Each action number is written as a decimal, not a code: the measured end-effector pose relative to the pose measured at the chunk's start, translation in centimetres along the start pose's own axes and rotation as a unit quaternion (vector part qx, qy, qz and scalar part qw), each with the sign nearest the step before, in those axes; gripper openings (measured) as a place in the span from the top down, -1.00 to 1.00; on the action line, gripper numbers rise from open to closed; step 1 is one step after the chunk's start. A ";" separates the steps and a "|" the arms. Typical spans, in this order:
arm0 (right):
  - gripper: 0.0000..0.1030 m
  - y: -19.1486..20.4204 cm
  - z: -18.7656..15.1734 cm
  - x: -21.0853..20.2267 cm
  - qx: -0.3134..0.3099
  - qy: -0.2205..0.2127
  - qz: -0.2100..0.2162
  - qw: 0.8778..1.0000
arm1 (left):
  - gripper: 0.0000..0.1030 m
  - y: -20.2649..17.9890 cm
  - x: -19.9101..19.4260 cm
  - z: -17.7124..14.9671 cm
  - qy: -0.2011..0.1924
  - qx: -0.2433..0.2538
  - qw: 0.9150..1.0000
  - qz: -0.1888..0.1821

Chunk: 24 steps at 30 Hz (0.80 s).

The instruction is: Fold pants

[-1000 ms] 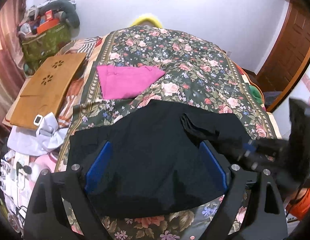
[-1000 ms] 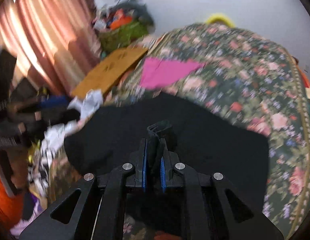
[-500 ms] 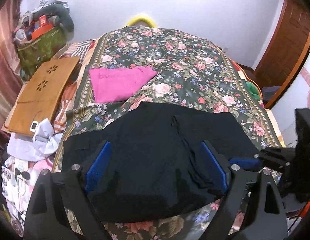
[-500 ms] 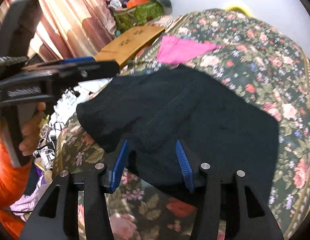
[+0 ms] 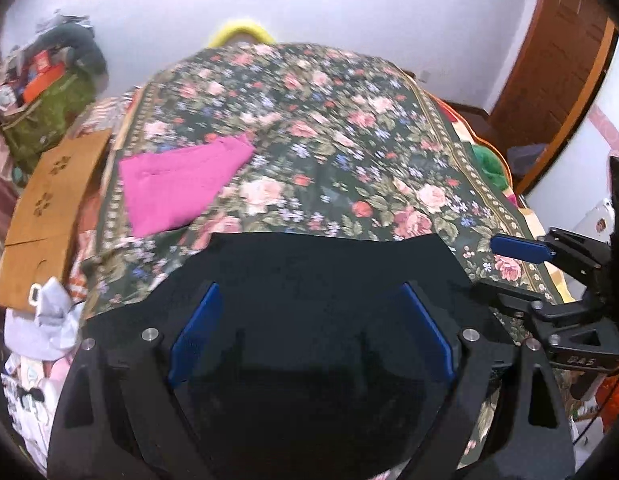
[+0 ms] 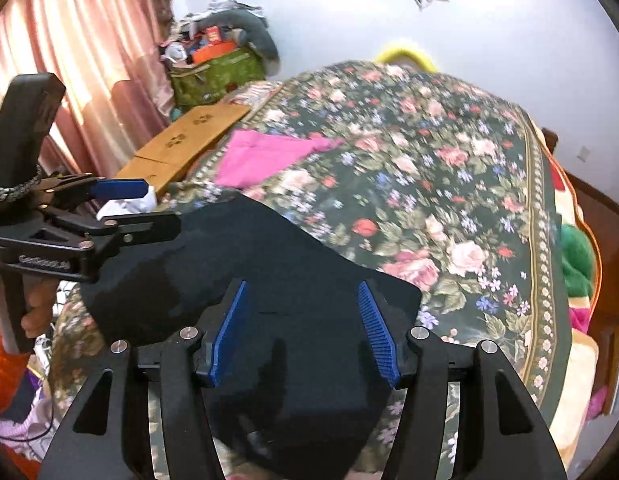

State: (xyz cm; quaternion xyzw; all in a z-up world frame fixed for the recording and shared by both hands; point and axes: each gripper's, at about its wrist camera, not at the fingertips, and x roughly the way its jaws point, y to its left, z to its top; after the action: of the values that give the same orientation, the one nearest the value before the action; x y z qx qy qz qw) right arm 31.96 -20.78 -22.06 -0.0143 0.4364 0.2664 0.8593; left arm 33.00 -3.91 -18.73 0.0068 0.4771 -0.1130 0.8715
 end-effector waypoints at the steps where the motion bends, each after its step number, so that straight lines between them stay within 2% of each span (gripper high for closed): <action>1: -0.03 -0.7 -0.1 0.8 0.005 0.009 0.004 1.000 | -0.75 -0.2 0.8 0.3 0.008 0.002 1.000 -0.002; 7: -0.03 -2.9 -1.1 4.7 0.027 0.057 0.022 0.998 | -0.75 -1.1 5.6 0.5 0.066 0.012 0.998 -0.008; 11: -0.03 -3.7 -2.5 6.6 0.041 0.095 0.027 0.994 | -0.75 -1.5 8.7 -0.7 0.112 0.032 0.993 0.006; 13: -0.07 -4.2 -3.2 6.5 0.056 0.092 0.035 0.994 | -0.76 -1.6 9.7 -1.4 0.129 0.040 0.991 0.012; 17: -0.26 -4.4 -4.1 5.5 0.062 0.092 0.030 0.993 | -0.85 -1.5 9.6 -1.9 0.128 0.041 0.991 0.017; 24: -0.38 -5.0 -6.2 3.3 0.079 0.086 0.006 0.993 | -0.89 -1.0 7.9 -3.3 0.110 0.046 0.992 0.044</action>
State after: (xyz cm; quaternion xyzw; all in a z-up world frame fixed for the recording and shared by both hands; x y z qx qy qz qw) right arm 31.29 -25.18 -29.44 0.0338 0.5284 0.2341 0.8154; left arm 34.12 -5.97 -27.04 0.0802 0.5636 -0.0946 0.8167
